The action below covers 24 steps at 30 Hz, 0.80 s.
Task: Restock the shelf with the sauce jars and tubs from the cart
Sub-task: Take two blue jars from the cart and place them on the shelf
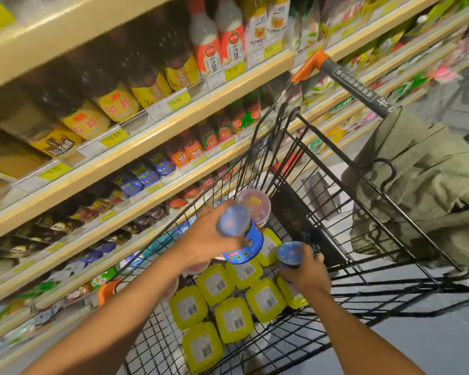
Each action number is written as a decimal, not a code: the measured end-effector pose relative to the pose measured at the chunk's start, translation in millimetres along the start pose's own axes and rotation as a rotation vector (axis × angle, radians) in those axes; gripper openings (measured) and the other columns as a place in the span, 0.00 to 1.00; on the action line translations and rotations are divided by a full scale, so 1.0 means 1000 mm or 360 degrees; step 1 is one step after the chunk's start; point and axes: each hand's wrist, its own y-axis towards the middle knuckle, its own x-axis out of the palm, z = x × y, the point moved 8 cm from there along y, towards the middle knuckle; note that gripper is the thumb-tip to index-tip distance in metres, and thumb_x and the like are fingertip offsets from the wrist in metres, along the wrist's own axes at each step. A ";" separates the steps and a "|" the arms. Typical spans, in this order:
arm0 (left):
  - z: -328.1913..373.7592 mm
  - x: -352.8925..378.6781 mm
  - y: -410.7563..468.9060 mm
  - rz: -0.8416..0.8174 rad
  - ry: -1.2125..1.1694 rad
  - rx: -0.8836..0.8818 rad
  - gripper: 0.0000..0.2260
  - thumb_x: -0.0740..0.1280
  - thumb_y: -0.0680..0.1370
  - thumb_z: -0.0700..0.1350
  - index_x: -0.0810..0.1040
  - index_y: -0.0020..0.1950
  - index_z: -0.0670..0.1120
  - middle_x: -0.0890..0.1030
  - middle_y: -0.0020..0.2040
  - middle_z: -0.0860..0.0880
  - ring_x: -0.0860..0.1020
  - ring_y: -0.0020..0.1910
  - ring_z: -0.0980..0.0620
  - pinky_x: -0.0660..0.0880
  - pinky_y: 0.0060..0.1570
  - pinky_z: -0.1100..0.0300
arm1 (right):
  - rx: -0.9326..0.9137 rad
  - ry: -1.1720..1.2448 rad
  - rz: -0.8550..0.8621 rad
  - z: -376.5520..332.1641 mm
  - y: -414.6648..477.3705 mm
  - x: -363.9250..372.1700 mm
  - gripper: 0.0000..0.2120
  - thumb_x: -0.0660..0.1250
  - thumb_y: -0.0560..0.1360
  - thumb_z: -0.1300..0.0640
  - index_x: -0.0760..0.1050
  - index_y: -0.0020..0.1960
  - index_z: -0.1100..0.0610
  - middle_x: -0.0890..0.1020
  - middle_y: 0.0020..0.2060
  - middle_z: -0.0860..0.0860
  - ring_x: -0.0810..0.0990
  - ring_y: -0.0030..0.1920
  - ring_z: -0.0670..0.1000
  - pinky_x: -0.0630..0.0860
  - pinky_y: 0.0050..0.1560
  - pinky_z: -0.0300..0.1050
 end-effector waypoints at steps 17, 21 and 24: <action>0.019 -0.123 -0.086 0.0473 -0.0227 0.0243 0.32 0.83 0.59 0.61 0.70 0.57 0.71 0.71 0.64 0.50 0.76 0.59 0.46 0.78 0.48 0.53 | -0.0932 0.0570 0.0044 -0.179 -0.100 -0.167 0.38 0.78 0.66 0.39 0.65 0.71 0.39 0.72 0.69 0.44 0.76 0.64 0.49 0.76 0.57 0.46; 0.016 -0.167 -0.134 0.0657 -0.0188 0.0293 0.29 0.83 0.65 0.53 0.70 0.58 0.65 0.73 0.63 0.49 0.76 0.53 0.58 0.73 0.44 0.71 | -0.1205 0.0603 0.0114 -0.252 -0.143 -0.200 0.32 0.79 0.65 0.44 0.70 0.65 0.40 0.75 0.61 0.35 0.77 0.58 0.41 0.76 0.51 0.35; 0.009 -0.201 -0.181 0.0816 -0.0247 0.0324 0.29 0.81 0.62 0.59 0.72 0.59 0.61 0.75 0.64 0.50 0.76 0.58 0.55 0.72 0.51 0.69 | -0.1284 0.0615 0.0105 -0.298 -0.175 -0.205 0.31 0.82 0.63 0.48 0.72 0.61 0.38 0.78 0.55 0.34 0.79 0.53 0.36 0.79 0.53 0.47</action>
